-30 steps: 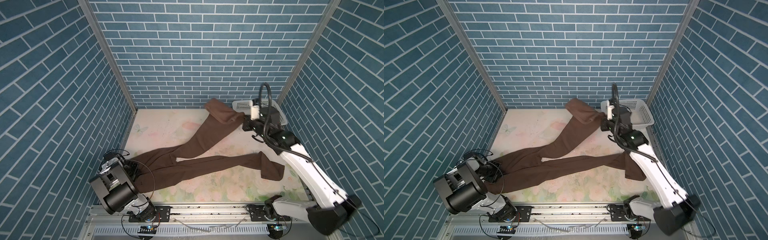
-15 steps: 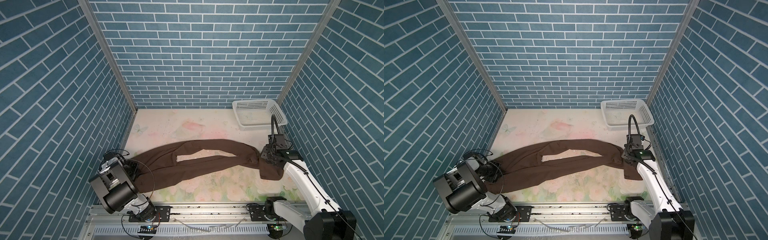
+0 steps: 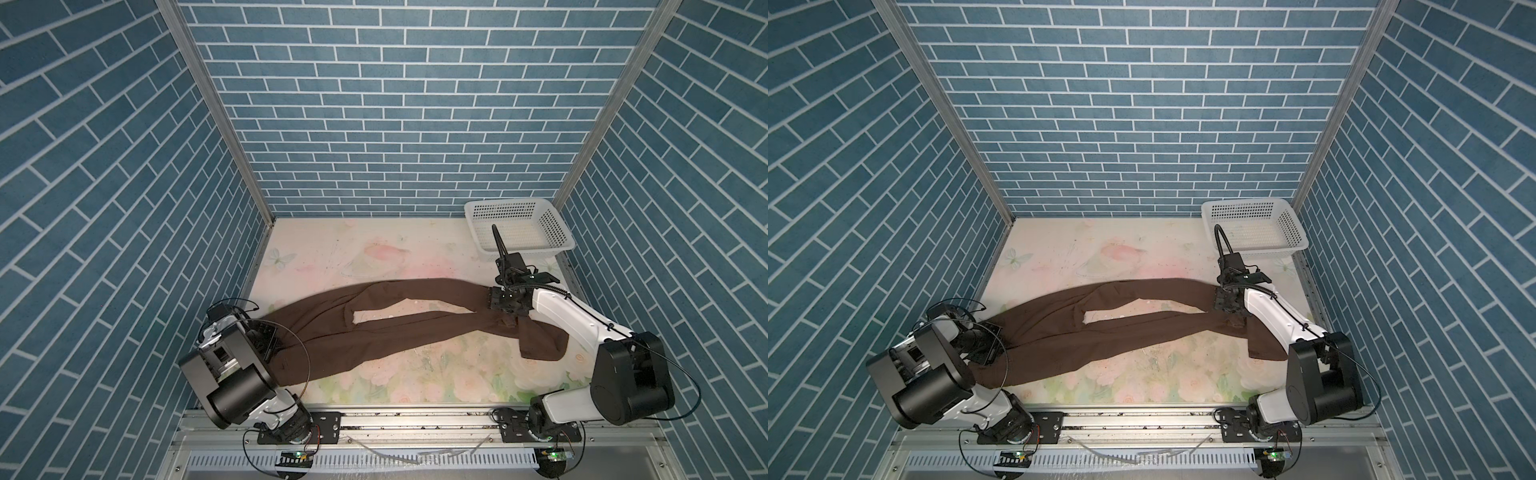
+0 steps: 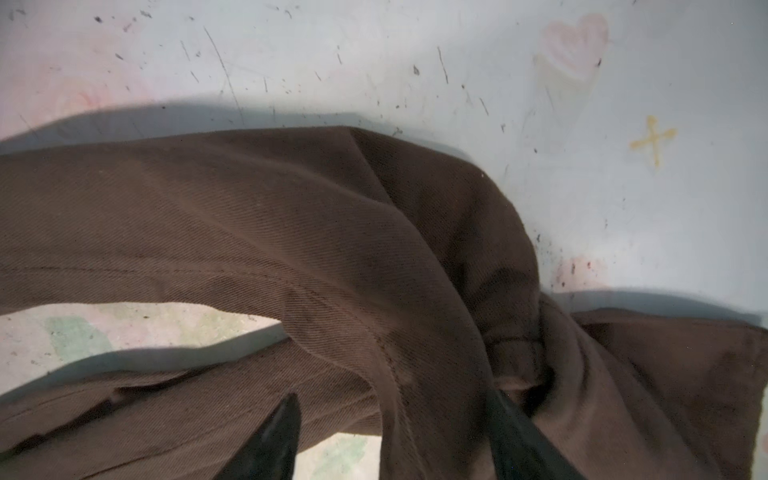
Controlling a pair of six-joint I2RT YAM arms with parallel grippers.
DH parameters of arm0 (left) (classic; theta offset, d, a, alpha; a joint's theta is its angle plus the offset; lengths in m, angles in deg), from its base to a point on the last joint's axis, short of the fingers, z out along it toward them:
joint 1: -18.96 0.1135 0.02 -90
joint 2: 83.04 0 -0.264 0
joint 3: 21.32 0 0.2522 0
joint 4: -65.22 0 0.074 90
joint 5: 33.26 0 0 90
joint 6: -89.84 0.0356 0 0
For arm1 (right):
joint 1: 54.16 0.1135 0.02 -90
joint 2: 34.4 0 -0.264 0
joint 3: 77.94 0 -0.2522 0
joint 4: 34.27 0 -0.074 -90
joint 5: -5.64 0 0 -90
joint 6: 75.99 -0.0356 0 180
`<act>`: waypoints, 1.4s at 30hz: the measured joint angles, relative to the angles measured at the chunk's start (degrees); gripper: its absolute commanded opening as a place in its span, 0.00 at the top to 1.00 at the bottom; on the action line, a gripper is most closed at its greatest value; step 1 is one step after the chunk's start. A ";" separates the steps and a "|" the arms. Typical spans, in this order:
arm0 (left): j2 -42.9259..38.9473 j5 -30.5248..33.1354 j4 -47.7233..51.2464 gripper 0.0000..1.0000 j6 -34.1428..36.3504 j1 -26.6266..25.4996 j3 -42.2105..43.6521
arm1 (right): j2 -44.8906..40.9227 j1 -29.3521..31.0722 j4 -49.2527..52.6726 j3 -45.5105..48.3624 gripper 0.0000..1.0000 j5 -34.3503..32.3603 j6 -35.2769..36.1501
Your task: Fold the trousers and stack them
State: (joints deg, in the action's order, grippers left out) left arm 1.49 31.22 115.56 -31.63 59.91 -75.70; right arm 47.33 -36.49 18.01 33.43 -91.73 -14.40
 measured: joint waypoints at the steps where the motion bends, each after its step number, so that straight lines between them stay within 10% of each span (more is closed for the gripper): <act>1: 0.00 0.07 0.02 0.90 0.00 0.00 -0.07 | 0.00 -0.07 -0.07 0.28 0.29 0.00 -0.09; 7: 0.13 -0.52 -0.87 0.88 -0.68 0.00 0.35 | 2.93 -1.68 -2.01 1.14 1.00 2.56 -0.22; 24: 0.66 -1.84 4.96 0.95 -1.42 -0.46 -12.26 | -2.25 -14.03 -9.29 -23.93 1.00 8.98 -1.38; 38: 2.10 -1.75 2.38 0.98 -0.15 -0.48 -4.85 | -2.56 -26.12 -12.33 8.31 1.00 4.92 -5.64; 42: 2.32 -1.73 2.34 0.83 0.22 -0.48 -4.92 | -2.78 -29.70 -12.00 9.31 1.00 5.44 -7.13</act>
State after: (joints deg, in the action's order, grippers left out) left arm 3.81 29.50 117.90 -31.41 59.43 -80.62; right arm 44.56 -66.19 6.01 42.74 -86.29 -21.52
